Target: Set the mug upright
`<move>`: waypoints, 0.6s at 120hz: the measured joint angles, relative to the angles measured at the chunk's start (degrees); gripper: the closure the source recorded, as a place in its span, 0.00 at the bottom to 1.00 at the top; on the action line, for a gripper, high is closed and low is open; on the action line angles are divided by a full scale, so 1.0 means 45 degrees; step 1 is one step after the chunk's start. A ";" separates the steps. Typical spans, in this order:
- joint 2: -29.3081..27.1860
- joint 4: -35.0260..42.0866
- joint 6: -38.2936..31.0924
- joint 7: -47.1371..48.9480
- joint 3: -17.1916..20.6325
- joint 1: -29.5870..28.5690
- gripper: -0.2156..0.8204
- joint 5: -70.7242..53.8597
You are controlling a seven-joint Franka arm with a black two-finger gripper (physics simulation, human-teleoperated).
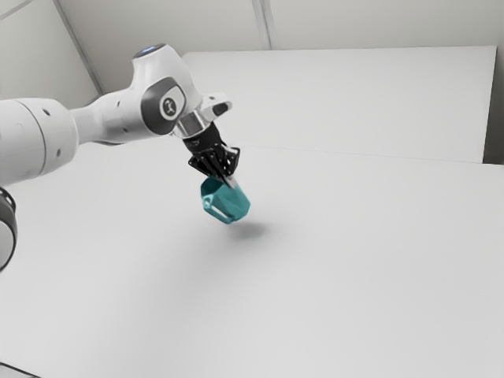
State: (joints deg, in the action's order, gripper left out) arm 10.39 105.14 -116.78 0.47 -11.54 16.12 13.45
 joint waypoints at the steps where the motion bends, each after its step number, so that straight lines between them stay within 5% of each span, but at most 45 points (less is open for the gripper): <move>1: -0.0007 -0.0003 0.0043 0.0015 -0.0013 -0.0003 0.97 -0.0114; 72: 0.0323 -0.0092 0.2300 0.0929 -0.0410 -0.0521 0.97 -0.3947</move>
State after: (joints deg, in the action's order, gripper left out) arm 11.84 104.73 -106.43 4.65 -13.39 13.78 -4.31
